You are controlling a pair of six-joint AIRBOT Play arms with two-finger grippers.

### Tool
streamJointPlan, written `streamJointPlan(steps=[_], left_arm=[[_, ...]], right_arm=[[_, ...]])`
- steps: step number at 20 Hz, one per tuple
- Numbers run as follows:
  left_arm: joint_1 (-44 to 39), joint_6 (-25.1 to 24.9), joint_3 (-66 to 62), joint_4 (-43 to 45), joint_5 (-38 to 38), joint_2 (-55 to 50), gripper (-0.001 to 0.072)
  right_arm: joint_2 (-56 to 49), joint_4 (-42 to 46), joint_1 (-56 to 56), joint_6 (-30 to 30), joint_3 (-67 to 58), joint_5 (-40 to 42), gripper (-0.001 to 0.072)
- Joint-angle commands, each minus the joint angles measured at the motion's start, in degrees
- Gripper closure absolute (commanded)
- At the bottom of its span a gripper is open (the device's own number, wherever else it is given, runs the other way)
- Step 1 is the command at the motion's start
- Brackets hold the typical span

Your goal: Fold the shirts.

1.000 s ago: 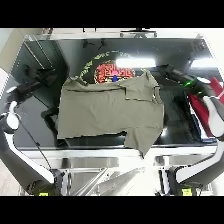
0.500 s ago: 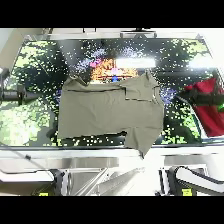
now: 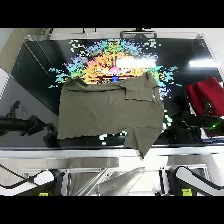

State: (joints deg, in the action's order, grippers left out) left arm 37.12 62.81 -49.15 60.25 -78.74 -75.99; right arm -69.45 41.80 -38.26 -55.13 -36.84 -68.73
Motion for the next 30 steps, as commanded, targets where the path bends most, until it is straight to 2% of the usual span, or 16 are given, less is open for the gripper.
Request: streamJointPlan(steps=[1, 3, 8, 12, 16, 17, 19, 20, 25, 30], left_arm=[[-1.81, -3.58, 1.97, -1.18, 1.40, -3.67, 0.0371], [-2.97, -5.86, 1.97, -3.45, 2.03, -6.84, 0.0371], [-3.41, -6.25, 1.97, -4.17, 4.28, -14.43, 0.0371], [-3.41, -11.76, 1.99, -14.29, -0.70, -17.84, 0.0372], [-4.20, -12.48, 2.47, -14.75, -3.50, -18.82, 0.0374], [-4.70, -12.55, 3.04, -14.78, -2.69, -18.80, 0.0437], [-6.12, -14.10, 4.31, -14.78, -1.14, -18.82, 0.0679], [-6.73, -14.12, 4.48, -14.80, -0.68, -18.82, 0.0704], [-7.15, -11.56, 1.99, -14.82, -3.91, -18.64, 0.0706], [-7.15, -10.60, 1.86, -14.75, -1.40, -12.35, 0.0707]], right_arm=[[0.13, -0.02, -0.07, 0.04, 1.27, 1.36, 0.0252], [0.13, -0.11, -0.07, 0.70, 1.27, 1.62, 0.0253], [0.13, -0.66, -0.07, 0.72, 1.27, 1.64, 0.0253], [0.13, -0.66, -0.07, 0.72, 1.27, 1.53, 0.0253], [0.02, -0.52, -0.07, 0.79, 1.27, 1.29, 0.0253], [-0.28, -0.11, -0.07, 1.36, 1.29, 1.33, 0.0253], [-1.75, 0.48, -0.07, 1.29, 1.60, 1.25, 0.0253], [-2.69, 0.46, -0.07, 1.31, 1.88, 1.20, 0.0253], [-8.11, 0.57, 4.20, 1.57, 2.29, 1.01, 0.0253], [-11.69, -0.83, 10.99, 2.16, 2.27, 2.40, 0.0255]])
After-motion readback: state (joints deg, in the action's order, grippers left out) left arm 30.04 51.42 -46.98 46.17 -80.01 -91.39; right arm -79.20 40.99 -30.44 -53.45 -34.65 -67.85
